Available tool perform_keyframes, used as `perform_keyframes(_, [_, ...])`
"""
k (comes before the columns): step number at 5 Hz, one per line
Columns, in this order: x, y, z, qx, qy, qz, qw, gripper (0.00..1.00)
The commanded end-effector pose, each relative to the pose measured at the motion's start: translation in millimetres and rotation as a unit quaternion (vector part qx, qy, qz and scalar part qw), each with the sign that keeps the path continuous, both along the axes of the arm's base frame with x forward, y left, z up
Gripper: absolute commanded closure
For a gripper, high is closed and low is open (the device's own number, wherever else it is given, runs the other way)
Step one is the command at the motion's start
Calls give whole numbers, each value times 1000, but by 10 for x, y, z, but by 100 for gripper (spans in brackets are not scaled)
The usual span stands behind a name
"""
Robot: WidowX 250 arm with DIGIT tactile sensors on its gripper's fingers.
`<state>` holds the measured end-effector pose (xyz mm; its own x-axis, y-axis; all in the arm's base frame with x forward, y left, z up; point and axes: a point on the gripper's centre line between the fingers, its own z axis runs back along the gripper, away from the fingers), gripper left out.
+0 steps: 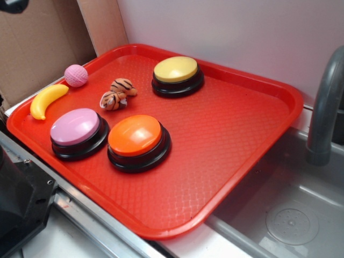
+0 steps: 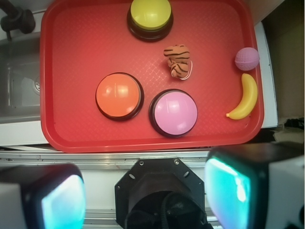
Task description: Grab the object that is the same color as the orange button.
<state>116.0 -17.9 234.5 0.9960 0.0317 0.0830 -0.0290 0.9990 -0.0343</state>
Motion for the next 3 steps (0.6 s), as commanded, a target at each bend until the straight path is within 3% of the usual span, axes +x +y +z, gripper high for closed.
perform_keyframes(1, [0,0,0,0,0,0,1000,0])
perform_keyframes(3, [390,145,-185,4,-23,21,999,0])
